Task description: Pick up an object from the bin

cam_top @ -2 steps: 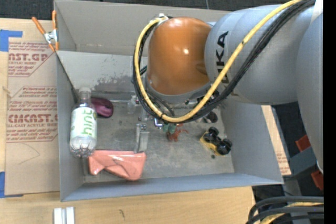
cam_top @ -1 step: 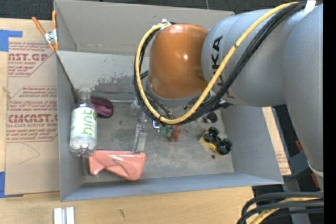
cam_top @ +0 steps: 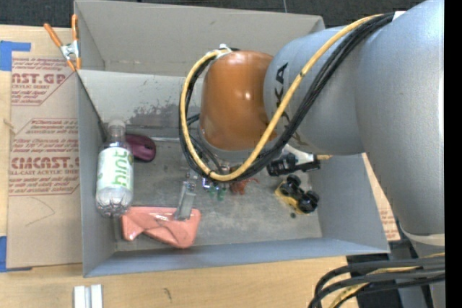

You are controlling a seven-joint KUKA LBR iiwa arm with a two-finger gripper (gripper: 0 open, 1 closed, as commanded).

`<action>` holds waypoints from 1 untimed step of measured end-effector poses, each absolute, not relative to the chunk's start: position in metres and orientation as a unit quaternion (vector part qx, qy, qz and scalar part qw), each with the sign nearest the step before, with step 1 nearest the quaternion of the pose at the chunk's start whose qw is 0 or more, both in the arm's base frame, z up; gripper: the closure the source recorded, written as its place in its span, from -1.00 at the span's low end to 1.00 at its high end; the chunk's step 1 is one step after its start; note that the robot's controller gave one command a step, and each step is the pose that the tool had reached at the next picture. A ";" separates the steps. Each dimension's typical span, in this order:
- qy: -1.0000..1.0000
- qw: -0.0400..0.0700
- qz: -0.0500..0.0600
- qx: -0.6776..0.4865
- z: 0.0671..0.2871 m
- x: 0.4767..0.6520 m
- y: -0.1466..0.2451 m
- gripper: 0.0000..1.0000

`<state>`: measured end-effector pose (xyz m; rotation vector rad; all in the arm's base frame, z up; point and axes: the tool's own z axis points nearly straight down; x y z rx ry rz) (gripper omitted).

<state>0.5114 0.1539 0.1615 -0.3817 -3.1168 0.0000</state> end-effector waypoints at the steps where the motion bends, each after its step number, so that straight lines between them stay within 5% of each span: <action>1: -1.000 0.000 0.000 -0.027 0.138 0.496 0.156 -1.00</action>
Offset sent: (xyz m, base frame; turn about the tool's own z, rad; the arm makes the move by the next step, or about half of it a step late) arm 0.0033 0.0227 -0.0771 -0.3545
